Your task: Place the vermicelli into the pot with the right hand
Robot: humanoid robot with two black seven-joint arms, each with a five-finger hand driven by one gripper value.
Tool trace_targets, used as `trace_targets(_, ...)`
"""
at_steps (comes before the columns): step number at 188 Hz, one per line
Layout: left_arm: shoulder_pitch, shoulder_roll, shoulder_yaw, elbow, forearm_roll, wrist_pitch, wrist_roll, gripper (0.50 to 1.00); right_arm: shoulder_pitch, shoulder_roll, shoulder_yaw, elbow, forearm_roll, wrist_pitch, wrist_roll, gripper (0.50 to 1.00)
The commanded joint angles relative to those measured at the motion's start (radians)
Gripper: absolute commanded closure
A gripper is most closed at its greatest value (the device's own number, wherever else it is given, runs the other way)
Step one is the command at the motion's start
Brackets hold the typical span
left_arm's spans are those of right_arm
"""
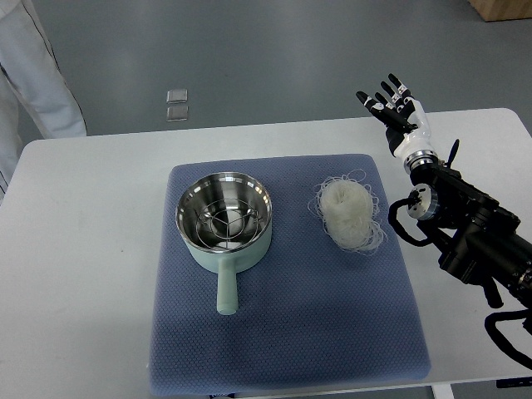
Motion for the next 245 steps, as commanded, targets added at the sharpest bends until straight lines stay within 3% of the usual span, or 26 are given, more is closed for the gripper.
trace_targets(1,0.0,0.0,-0.001,0.0,0.0,0.0,0.0,0.5,0.0,-0.002,0.001,0.0,0.001,0.0,0.0,0.57)
trace_targets(245,-0.005,0.0,0.004,0.001,0.0,0.003,0.003,0.5,0.003,-0.003,-0.002,0.0,-0.005,0.0,0.0,0.57)
